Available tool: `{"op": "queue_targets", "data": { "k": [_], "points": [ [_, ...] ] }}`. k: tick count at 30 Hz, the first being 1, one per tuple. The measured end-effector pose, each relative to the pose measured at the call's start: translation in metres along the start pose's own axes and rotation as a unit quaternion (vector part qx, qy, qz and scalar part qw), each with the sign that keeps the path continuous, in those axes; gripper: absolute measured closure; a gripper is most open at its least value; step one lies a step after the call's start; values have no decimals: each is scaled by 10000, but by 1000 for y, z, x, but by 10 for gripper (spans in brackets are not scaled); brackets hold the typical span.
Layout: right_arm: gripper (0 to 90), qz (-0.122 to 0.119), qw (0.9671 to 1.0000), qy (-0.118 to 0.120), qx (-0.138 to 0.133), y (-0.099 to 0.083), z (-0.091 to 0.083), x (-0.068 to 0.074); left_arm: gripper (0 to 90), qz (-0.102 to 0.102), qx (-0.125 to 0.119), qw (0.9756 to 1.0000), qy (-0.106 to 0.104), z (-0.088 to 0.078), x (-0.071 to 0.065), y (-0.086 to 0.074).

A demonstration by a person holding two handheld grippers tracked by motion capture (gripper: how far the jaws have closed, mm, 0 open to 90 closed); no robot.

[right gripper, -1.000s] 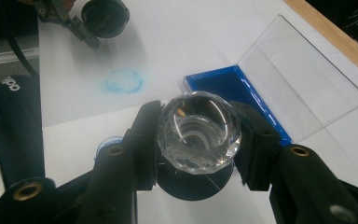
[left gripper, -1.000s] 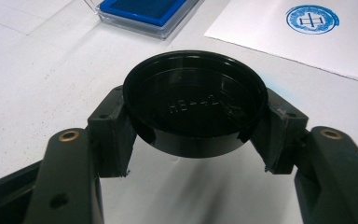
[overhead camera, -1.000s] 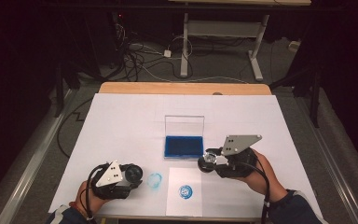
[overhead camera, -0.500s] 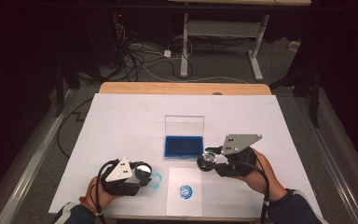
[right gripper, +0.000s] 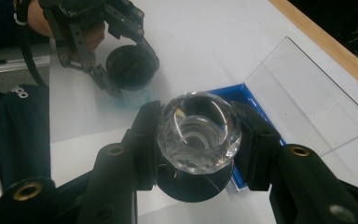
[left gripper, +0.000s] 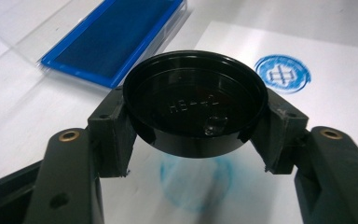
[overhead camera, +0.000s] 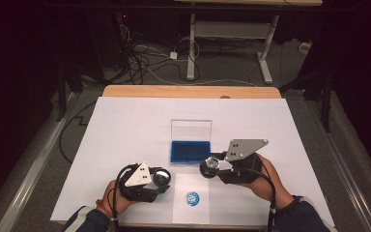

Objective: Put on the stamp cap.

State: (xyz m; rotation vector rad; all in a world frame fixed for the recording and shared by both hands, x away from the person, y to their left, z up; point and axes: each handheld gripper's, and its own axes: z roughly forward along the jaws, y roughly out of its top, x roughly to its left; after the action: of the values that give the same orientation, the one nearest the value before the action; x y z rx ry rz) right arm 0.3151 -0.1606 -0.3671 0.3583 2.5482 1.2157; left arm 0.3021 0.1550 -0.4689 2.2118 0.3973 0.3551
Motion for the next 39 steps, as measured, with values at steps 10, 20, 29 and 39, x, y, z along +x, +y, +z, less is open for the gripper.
{"op": "queue_targets", "data": {
  "k": [10, 20, 29, 39],
  "points": [
    [564, -18, 9999, 101, -68, 5, 6, 5, 365, 96, -152, 9994, -283, 18, -6, 19],
    [564, -63, 9995, 269, -140, 13, 20, 15, 365, 84, -228, 9984, -515, 29, -12, 26],
    [564, -39, 9986, 455, -273, 21, 28, 21, 365, 15, -491, 9958, -769, 33, -21, 38],
    [564, -44, 9982, 530, -288, 20, 31, 24, 365, -16, -622, 9952, -751, 30, -22, 43]
  ]
}}
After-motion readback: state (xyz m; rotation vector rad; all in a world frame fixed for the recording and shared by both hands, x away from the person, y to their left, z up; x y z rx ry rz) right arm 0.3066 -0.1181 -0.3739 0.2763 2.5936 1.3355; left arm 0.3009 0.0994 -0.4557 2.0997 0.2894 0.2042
